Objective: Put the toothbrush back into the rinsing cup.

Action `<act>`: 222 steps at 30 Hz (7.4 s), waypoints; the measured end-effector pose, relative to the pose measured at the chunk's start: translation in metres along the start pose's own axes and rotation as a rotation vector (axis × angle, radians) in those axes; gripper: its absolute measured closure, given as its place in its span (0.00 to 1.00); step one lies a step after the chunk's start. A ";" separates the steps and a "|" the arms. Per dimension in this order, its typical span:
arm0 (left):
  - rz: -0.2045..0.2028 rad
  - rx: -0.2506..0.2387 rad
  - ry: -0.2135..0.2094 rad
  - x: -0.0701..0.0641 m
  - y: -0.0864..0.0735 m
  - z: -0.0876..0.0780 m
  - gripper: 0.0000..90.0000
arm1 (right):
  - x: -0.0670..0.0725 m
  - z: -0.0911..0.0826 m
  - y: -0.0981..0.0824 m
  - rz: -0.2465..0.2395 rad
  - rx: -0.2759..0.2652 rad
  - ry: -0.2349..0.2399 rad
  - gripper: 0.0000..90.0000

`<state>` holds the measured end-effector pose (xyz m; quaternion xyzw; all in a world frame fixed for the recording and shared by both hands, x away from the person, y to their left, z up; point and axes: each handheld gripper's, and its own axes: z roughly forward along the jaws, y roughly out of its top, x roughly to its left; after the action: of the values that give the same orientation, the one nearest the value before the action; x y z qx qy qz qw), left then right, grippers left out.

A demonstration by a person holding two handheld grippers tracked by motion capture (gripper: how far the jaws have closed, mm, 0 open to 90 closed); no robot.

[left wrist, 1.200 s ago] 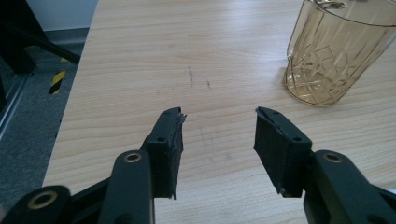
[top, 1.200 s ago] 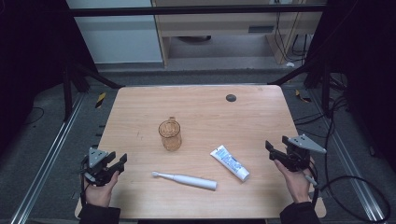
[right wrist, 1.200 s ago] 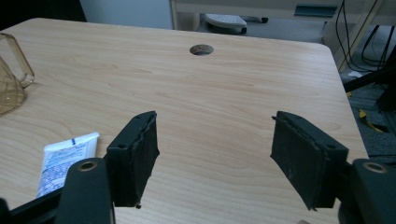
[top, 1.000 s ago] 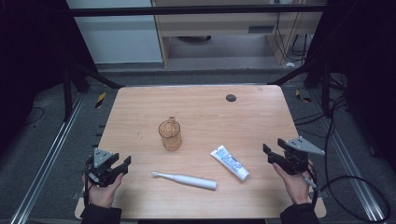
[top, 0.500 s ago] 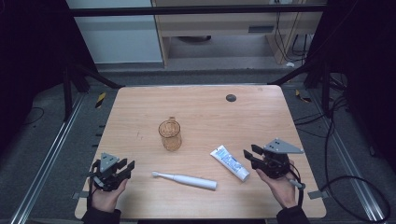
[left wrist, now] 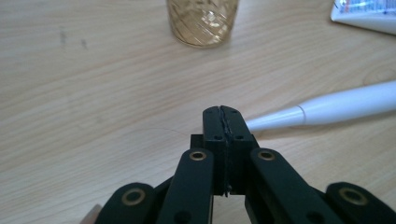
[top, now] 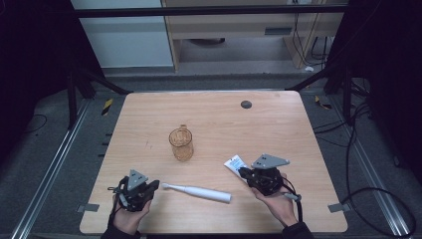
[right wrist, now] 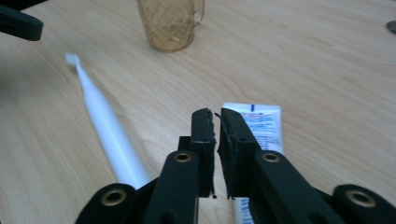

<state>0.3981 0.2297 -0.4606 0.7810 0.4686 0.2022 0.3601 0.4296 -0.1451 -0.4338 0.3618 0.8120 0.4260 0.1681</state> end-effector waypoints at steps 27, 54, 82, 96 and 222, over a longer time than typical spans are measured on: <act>0.055 0.102 -0.080 -0.029 0.002 0.041 1.00 | 0.033 0.058 -0.023 -0.064 0.186 0.089 1.00; 0.039 0.079 -0.118 -0.041 0.013 0.059 1.00 | 0.050 0.053 -0.029 -0.055 0.198 0.180 0.99; 0.071 0.074 -0.169 -0.064 0.021 0.077 1.00 | 0.074 0.063 -0.032 -0.087 0.212 0.253 0.97; 0.055 0.068 -0.196 -0.066 0.027 0.082 1.00 | 0.080 0.068 -0.031 -0.087 0.197 0.263 0.96; 0.215 0.393 -0.173 -0.090 0.076 0.108 0.74 | -0.113 -0.025 -0.060 0.214 0.079 -0.398 0.51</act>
<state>0.4698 0.0872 -0.4724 0.8957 0.3806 0.0765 0.2166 0.4658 -0.2645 -0.4723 0.5289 0.7361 0.3294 0.2646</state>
